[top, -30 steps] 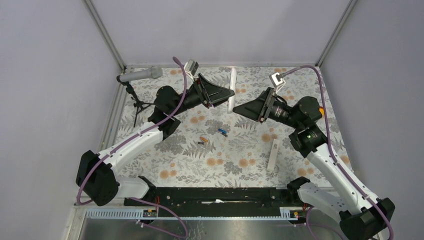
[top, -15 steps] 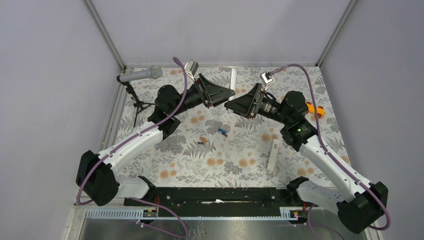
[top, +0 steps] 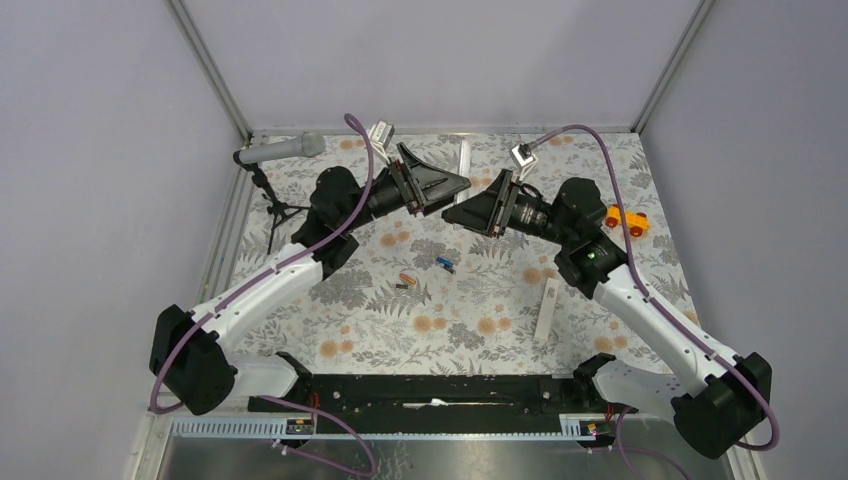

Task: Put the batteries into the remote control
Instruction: Turn over the remote control at the center of the board.

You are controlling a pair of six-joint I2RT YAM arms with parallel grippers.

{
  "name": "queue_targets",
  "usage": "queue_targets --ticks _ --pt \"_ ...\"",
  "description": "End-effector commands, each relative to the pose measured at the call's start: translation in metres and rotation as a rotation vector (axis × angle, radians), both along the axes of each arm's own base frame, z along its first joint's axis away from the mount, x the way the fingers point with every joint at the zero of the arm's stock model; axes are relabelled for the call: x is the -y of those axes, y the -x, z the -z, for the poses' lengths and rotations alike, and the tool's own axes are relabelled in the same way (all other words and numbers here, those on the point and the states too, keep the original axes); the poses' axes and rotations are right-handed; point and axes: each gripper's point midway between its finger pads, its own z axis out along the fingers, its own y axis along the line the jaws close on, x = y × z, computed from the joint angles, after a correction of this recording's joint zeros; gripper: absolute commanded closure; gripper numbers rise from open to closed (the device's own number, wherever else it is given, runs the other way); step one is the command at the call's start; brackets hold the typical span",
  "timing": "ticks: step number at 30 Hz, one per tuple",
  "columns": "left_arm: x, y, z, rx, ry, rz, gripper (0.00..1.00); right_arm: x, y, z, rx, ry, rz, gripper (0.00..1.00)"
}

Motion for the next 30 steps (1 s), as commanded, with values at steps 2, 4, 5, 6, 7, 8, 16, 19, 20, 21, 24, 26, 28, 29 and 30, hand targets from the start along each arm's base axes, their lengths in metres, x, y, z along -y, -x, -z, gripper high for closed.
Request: queue_targets --ticks 2,4,5,6,7,8,16,19,20,21,24,26,28,29,30 --pt "-0.015 0.007 -0.032 0.118 -0.057 -0.065 0.01 0.006 0.006 0.0 0.141 0.123 0.012 0.83" --pt "-0.019 -0.002 -0.017 0.094 -0.182 -0.116 0.01 0.011 0.005 0.013 0.167 0.198 0.029 0.82" --pt "-0.021 -0.006 -0.009 0.075 -0.242 -0.138 0.01 0.013 0.007 0.017 0.186 0.227 0.024 0.82" --pt "-0.023 -0.009 -0.003 0.057 -0.294 -0.153 0.01 0.015 0.007 0.023 0.195 0.261 0.026 0.82" --pt "-0.025 -0.012 0.003 0.043 -0.341 -0.165 0.02 0.017 0.008 0.03 0.203 0.299 0.026 0.82" --pt "-0.026 -0.014 0.009 0.03 -0.379 -0.167 0.03 0.019 0.009 0.038 0.199 0.341 0.025 0.82" --pt "-0.013 -0.012 0.044 -0.093 -0.532 -0.075 0.16 0.022 0.0 0.058 0.241 0.489 0.052 0.83" --pt "-0.007 -0.007 0.052 -0.11 -0.552 -0.05 0.17 0.019 -0.004 0.065 0.232 0.523 0.061 0.84" --pt "-0.005 -0.006 0.056 -0.121 -0.565 -0.042 0.17 0.019 -0.006 0.068 0.227 0.535 0.067 0.84" --pt "-0.002 -0.004 0.06 -0.128 -0.576 -0.038 0.18 0.017 -0.007 0.07 0.227 0.542 0.068 0.84" --pt "0.004 0.001 0.07 -0.142 -0.608 -0.044 0.26 0.012 -0.008 0.074 0.23 0.564 0.062 0.84" --pt "0.004 -0.002 0.076 -0.171 -0.617 -0.069 0.35 0.009 -0.008 0.079 0.231 0.584 0.056 0.84" --pt "0.001 -0.008 0.08 -0.19 -0.623 -0.116 0.38 0.007 -0.007 0.085 0.23 0.603 0.043 0.84" --pt "-0.001 -0.01 0.081 -0.193 -0.625 -0.137 0.39 0.007 -0.006 0.086 0.231 0.609 0.043 0.84" --pt "-0.003 -0.013 0.08 -0.191 -0.619 -0.158 0.38 0.008 -0.006 0.089 0.228 0.616 0.045 0.84"
